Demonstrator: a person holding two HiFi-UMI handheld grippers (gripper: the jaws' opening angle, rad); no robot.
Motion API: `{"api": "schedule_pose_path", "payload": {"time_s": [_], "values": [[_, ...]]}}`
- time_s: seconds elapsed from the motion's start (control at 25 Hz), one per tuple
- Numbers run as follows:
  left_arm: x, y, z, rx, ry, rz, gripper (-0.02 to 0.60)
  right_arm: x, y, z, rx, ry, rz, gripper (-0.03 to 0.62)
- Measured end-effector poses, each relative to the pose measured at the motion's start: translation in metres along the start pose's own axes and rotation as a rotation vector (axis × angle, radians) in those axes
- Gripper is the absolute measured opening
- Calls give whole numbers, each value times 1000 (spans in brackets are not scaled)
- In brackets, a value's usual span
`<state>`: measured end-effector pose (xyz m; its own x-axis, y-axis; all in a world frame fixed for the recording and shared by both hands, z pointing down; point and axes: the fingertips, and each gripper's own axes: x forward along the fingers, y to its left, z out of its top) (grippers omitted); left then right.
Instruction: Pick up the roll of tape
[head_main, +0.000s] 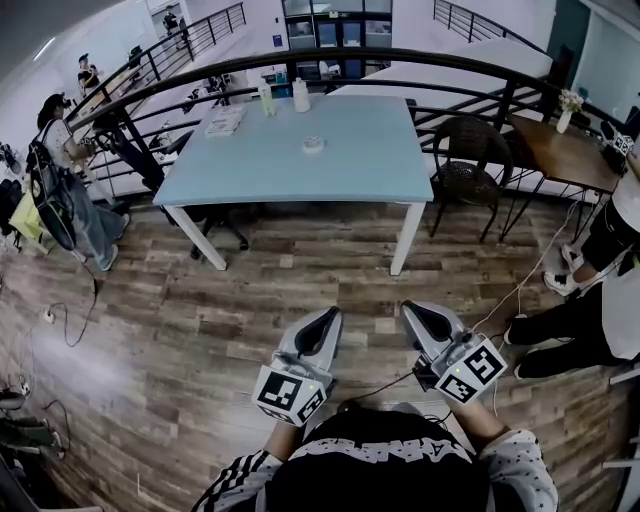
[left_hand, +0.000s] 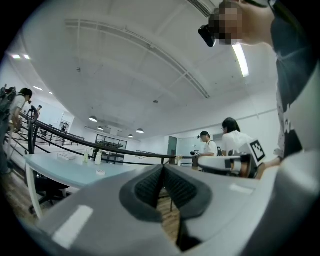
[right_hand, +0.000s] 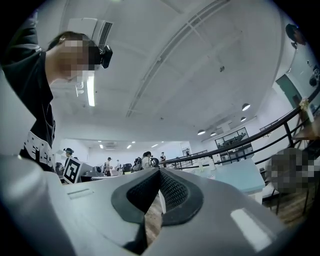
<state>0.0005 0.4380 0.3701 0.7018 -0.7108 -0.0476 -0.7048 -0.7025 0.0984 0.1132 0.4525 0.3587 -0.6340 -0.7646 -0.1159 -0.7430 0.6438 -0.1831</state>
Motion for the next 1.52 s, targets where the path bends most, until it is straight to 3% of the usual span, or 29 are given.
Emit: {"api": "schedule_pose_path", "payload": {"time_s": [0.68, 1.52], "values": [[-15, 49, -4, 0, 12, 87, 0, 56, -4, -11, 21, 29, 70, 2], [61, 152, -24, -15, 55, 234, 0, 170, -100, -51, 139, 58, 174, 2]]}}
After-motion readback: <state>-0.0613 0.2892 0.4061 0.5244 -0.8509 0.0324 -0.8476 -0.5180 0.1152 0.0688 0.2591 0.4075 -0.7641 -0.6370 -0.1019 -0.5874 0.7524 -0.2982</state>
